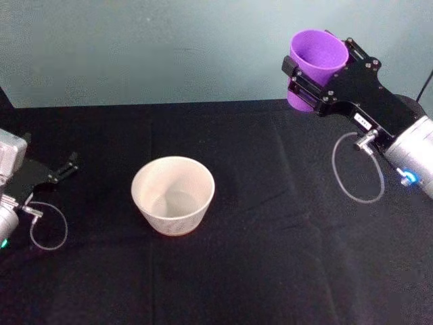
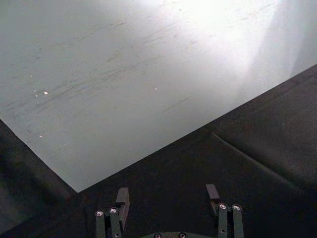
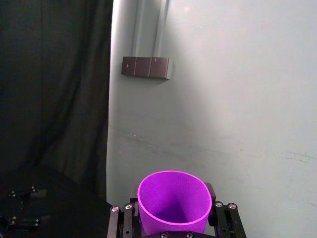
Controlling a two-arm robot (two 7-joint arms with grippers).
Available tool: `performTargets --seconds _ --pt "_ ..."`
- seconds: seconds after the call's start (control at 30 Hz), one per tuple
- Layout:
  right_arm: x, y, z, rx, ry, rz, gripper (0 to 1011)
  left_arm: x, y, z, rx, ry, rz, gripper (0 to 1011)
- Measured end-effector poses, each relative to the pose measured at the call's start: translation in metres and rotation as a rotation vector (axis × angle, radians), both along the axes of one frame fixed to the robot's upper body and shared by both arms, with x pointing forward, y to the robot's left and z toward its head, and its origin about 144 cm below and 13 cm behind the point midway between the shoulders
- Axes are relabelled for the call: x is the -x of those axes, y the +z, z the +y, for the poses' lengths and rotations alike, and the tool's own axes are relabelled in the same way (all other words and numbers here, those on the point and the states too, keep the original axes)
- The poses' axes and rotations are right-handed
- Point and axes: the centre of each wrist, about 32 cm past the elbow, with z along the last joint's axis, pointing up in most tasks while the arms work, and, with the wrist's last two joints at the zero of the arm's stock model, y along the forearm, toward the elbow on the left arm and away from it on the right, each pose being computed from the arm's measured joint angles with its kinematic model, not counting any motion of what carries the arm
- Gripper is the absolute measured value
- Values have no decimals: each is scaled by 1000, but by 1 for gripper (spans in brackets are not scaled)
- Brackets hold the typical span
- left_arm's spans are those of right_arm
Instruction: Pick up the cup and pour the mung beans from the cup into the bowl.
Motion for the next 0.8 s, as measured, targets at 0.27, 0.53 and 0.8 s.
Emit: performTargets --seconds 0.27,0.53,0.8 --pt "0 0 0 0 0 0 751 0 0 0 0 0 0 1000" --pt "0 0 0 0 0 0 752 0 0 0 0 0 0 1000" --pt "0 0 0 0 0 0 751 0 0 0 0 0 0 1000"
